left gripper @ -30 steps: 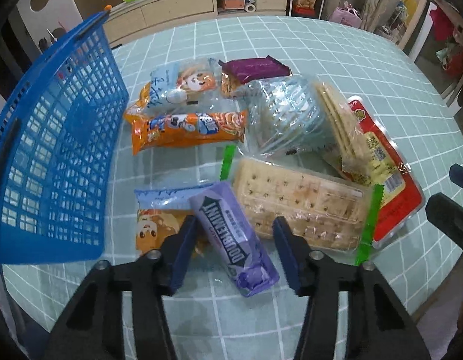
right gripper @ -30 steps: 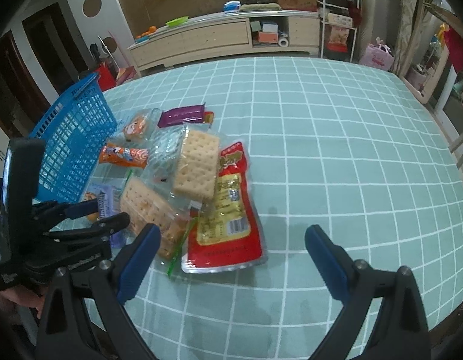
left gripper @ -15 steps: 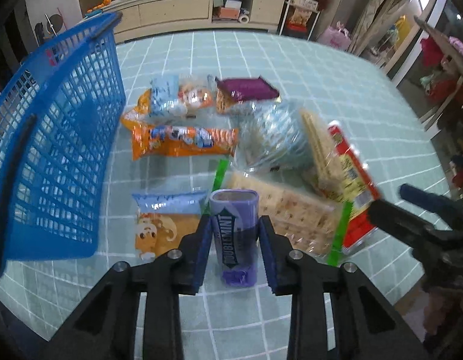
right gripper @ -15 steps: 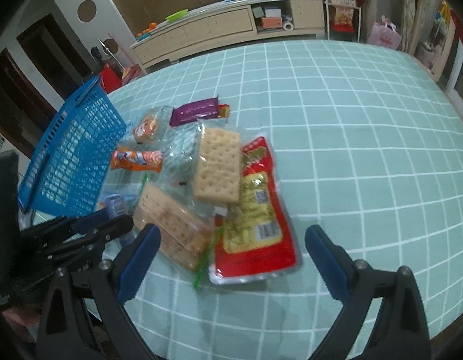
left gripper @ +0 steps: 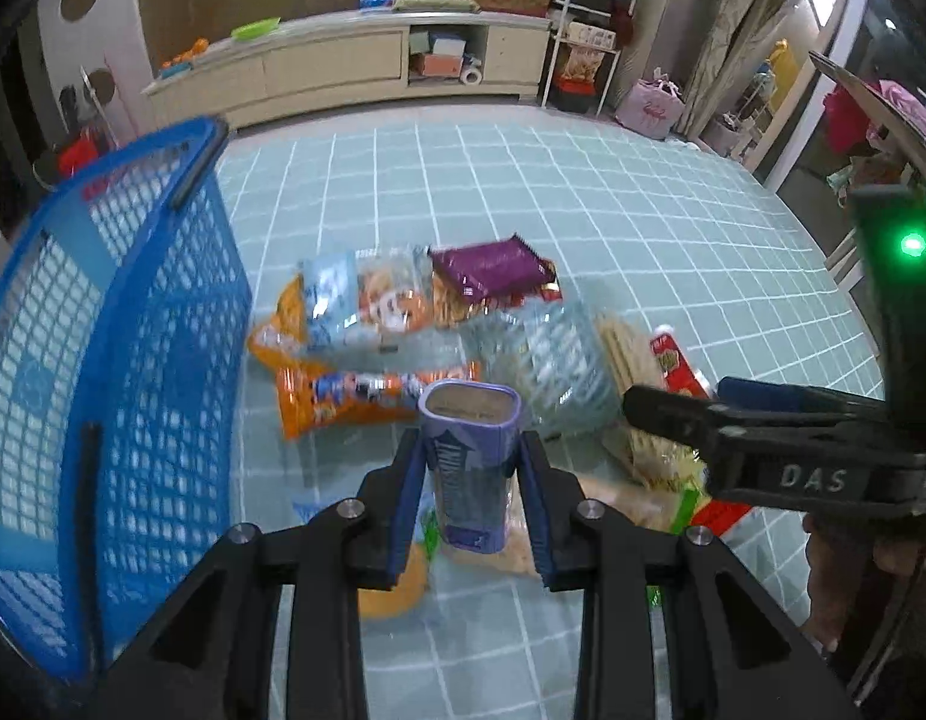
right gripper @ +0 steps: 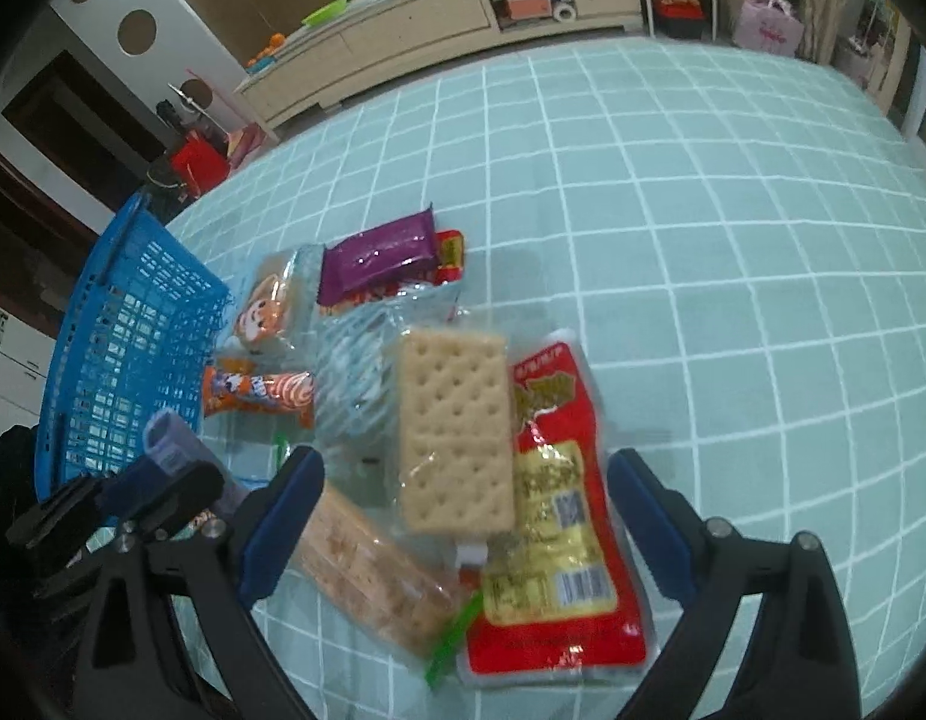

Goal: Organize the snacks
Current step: 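Close the right tool on the clear cracker pack and lift it, then carry the cracker pack over the basket and open the right tool while the left tool holds the tube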

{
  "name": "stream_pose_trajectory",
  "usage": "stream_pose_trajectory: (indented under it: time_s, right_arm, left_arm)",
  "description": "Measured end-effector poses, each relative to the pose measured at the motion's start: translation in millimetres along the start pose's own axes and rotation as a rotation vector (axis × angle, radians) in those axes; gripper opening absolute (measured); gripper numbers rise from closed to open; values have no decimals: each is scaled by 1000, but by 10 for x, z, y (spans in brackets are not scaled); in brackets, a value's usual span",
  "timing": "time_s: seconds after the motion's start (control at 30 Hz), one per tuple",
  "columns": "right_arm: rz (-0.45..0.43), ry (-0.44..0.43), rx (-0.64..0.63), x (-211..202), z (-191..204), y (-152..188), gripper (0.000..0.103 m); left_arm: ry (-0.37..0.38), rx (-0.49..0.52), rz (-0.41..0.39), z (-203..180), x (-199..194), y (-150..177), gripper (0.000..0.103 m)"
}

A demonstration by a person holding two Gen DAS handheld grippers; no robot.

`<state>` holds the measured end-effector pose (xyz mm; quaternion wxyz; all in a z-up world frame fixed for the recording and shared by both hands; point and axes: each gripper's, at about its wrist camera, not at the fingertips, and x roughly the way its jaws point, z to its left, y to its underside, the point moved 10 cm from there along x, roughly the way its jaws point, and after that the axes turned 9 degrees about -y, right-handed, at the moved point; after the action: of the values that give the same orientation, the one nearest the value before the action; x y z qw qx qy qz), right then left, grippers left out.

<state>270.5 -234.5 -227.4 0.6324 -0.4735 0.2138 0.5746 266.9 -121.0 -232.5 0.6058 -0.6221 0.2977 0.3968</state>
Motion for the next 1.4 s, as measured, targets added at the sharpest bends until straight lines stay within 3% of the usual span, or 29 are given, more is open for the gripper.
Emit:
stream_pose_trajectory:
  time_s: [0.13, 0.23, 0.3, 0.37, 0.63, 0.83, 1.13, 1.4]
  right_arm:
    - [21, -29, 8, 122, -9, -28, 93]
    - [39, -16, 8, 202, -51, -29, 77]
    - [50, -26, 17, 227, -61, -11, 74]
    - [41, -45, 23, 194, -46, -6, 51]
    - [15, -11, 14, -68, 49, 18, 47]
    - [-30, 9, -25, -469, 370, 7, 47]
    - [-128, 26, -117, -964, 1080, -180, 47]
    - [-164, 16, -203, -991, 1677, -306, 47]
  left_arm:
    - [4, 14, -9, -22, 48, -76, 29]
    - [-1, 26, -14, -18, 90, -113, 29]
    - [-3, 33, -19, -8, 91, -107, 29]
    - [2, 32, -18, -3, 91, -97, 29]
    - [45, 22, -35, -1, -111, -78, 29]
    - [66, 39, -98, 80, -533, -176, 29]
    - [59, 36, -185, 524, -1258, -407, 29]
    - [13, 65, -221, 1047, -1633, -514, 29]
